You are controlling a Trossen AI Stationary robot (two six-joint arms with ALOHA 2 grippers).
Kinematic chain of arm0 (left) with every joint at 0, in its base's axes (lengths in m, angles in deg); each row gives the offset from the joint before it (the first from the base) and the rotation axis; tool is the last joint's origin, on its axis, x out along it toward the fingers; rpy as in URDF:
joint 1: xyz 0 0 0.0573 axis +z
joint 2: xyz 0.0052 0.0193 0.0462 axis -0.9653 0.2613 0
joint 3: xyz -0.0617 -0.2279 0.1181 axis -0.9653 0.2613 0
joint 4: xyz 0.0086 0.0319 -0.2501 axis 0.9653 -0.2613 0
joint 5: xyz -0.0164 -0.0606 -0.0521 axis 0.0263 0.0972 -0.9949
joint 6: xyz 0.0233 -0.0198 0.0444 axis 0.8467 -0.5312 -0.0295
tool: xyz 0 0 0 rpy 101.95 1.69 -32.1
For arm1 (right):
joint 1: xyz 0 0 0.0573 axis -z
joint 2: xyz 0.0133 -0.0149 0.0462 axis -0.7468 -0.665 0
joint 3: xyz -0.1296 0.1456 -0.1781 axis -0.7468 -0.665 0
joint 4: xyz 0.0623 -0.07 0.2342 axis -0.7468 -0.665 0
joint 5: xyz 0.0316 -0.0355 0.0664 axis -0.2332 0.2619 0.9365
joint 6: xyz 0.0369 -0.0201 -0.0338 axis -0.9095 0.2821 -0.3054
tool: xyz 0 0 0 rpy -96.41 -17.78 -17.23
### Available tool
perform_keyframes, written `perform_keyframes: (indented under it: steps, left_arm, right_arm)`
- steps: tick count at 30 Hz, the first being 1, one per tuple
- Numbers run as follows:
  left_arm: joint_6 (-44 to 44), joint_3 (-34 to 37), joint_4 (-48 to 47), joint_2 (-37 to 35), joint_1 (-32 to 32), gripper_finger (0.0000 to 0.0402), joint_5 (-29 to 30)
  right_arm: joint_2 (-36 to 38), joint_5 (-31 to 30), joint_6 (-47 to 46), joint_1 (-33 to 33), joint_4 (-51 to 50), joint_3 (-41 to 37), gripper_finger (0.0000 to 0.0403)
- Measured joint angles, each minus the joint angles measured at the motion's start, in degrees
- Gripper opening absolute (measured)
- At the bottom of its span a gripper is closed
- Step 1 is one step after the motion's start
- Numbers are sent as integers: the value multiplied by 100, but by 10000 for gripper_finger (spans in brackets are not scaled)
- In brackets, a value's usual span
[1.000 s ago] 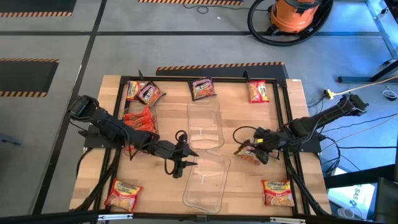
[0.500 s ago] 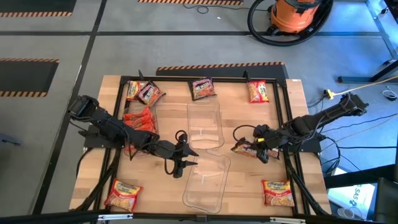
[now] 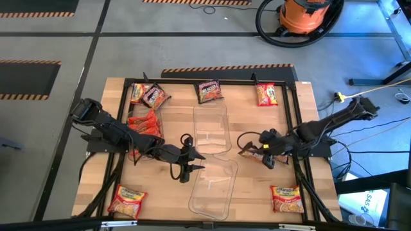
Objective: Sort Maruchan noodles
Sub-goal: Put the black noodle pack into the top right transparent bin
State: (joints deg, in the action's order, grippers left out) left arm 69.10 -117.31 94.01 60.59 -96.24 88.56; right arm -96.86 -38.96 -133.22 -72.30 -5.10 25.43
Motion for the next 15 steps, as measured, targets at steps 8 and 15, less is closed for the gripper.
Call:
perform_keyframes:
  steps: [8, 15]
  left_arm:
    - [-4, 0, 0, 0, 0, 163, 0]
    - [-12, -1, 0, 0, 0, 163, 0]
  right_arm:
    - [-525, 3, -184, -1, 145, -62, 76]
    - [-640, 91, -50, 1, 150, -62, 223]
